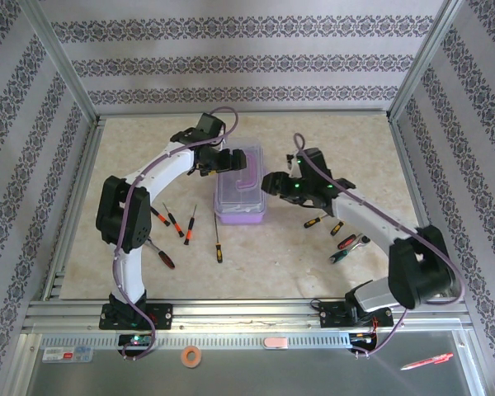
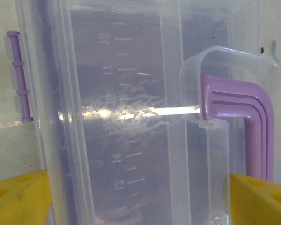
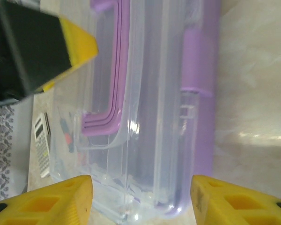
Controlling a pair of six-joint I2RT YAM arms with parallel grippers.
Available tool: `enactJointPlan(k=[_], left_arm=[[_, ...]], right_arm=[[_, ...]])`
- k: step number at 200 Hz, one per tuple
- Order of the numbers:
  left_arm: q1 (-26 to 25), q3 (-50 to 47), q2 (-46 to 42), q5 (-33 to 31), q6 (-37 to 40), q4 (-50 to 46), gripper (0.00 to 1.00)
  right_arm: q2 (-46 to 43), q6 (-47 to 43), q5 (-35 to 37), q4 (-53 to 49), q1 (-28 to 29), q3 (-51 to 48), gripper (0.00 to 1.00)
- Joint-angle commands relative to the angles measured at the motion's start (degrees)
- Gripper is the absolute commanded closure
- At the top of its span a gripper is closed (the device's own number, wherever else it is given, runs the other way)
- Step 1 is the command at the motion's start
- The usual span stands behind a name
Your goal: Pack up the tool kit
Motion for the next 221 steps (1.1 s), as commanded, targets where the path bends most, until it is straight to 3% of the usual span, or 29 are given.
enactJointPlan(k=[1, 38, 79, 119, 149, 195, 221], left_arm=[[-0.8, 2.6, 0.3, -5.6, 4.7, -5.6, 0.08], [-2.5, 4.7, 3.9, -4.7, 7.6, -7.9, 0.14], [-4.0, 6.1, 6.2, -0.7, 7.0, -4.8, 0.14], [-5.0, 9.3, 8.7, 1.8, 9.6, -3.7, 0.11], [-5.0, 12.6, 9.7, 0.3, 12.2, -5.4, 0.08], [-4.9, 18.4, 8.0, -0.2, 14.8, -11.1, 0.03], [-4.9, 19.9, 6.6, 0.5, 14.7, -14.0, 0.04]], right_arm=[[-4.7, -4.4, 2.8, -5.7, -3.1, -1.0, 0.40], [-6.5, -5.8, 0.9, -5.9, -8.5, -5.0, 0.39], [-4.2, -5.2, -1.3, -2.3, -10.1, -6.7, 0.37], [-2.5, -3.0, -1.5, 0.8, -10.6, -8.0, 0.34], [-2.6, -2.1, -2.6, 3.5, -11.1, -9.3, 0.33], [-1.4, -0.7, -8.8, 8.4, -12.2, -9.9, 0.30], [-2.9, 0.0, -7.3, 13.0, -12.3, -12.5, 0.29]])
